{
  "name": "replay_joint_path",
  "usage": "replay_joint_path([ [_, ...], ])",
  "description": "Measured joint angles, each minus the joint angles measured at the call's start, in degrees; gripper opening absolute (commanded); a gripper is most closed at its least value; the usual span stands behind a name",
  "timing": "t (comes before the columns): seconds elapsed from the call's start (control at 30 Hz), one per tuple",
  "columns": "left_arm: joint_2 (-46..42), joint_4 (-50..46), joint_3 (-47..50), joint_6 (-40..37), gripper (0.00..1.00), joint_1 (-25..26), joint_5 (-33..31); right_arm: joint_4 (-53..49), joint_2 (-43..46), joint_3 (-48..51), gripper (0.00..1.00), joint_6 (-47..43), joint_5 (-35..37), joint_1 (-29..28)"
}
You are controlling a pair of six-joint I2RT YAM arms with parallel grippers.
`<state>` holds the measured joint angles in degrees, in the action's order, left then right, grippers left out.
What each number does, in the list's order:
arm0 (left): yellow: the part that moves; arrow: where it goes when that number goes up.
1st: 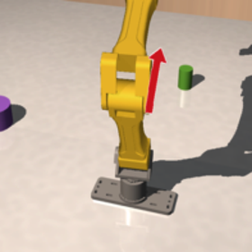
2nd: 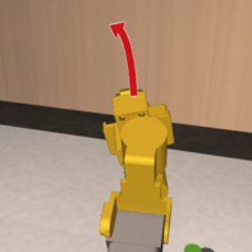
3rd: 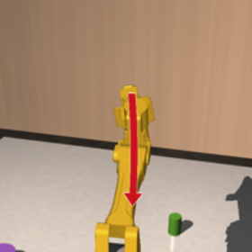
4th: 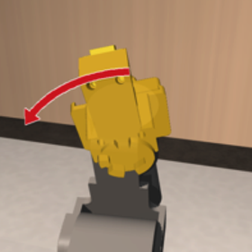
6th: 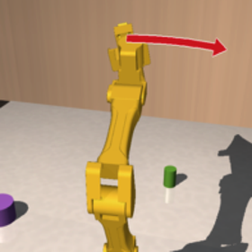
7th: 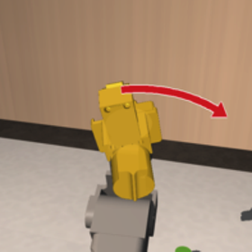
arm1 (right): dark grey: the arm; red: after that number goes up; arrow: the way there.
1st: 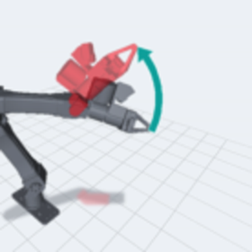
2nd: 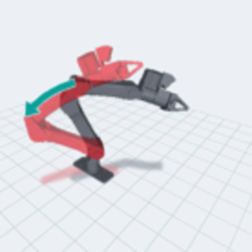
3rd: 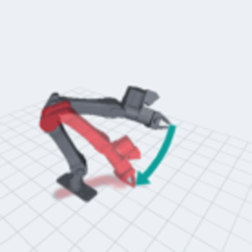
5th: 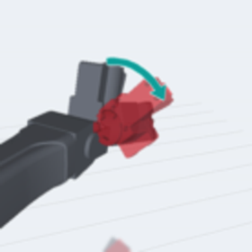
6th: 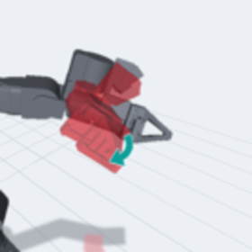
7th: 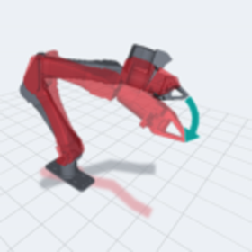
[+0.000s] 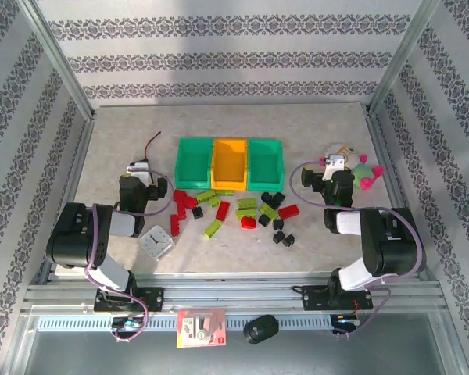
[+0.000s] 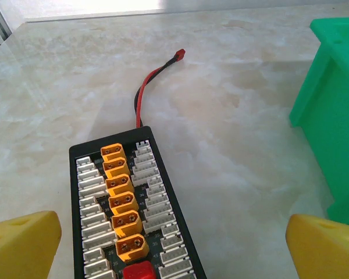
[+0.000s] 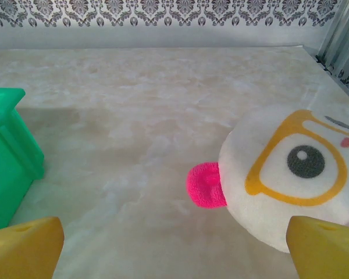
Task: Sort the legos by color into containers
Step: Move the lego to the middle-right of the table.
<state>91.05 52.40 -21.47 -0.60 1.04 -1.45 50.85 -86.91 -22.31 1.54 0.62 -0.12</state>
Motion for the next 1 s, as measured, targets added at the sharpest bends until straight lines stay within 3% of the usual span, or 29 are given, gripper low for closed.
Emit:
replay_joint_path([
  [1.0,-0.13,2.62,1.18,0.24,0.99,0.00,-1.57,-0.76,0.76,0.00,0.98,0.00,-0.09,0.00],
])
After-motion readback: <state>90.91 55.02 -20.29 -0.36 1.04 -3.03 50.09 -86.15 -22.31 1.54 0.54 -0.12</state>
